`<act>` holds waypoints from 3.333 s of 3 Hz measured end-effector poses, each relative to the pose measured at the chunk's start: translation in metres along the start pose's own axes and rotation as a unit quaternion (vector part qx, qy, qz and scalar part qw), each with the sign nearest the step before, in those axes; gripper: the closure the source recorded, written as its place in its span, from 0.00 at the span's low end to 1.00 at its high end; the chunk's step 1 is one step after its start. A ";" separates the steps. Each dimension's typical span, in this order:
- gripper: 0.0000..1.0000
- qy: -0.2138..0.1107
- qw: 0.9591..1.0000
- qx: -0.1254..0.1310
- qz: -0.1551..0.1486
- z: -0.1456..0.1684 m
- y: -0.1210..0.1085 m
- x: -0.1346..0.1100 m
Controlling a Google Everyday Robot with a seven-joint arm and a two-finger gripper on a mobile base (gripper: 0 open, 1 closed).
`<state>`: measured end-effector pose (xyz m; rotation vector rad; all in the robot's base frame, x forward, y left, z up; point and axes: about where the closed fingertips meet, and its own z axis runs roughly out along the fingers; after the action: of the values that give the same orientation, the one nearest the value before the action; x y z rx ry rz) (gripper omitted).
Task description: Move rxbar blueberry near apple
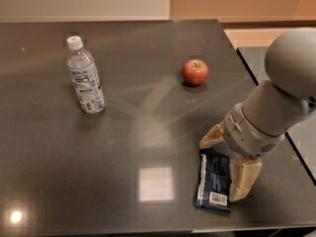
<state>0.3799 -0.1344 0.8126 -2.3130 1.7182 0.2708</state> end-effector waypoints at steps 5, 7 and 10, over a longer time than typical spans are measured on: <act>1.00 -0.036 0.988 0.121 0.089 -0.079 -0.036 0.021; 1.00 -0.043 0.971 0.167 0.167 -0.110 -0.103 0.047; 0.82 -0.031 0.957 0.182 0.222 -0.106 -0.202 0.089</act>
Offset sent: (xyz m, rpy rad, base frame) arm 0.0163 -0.0260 0.0356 0.1133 -0.1159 -0.1230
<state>0.5987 -0.1923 0.9047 -1.6332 2.0392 0.0917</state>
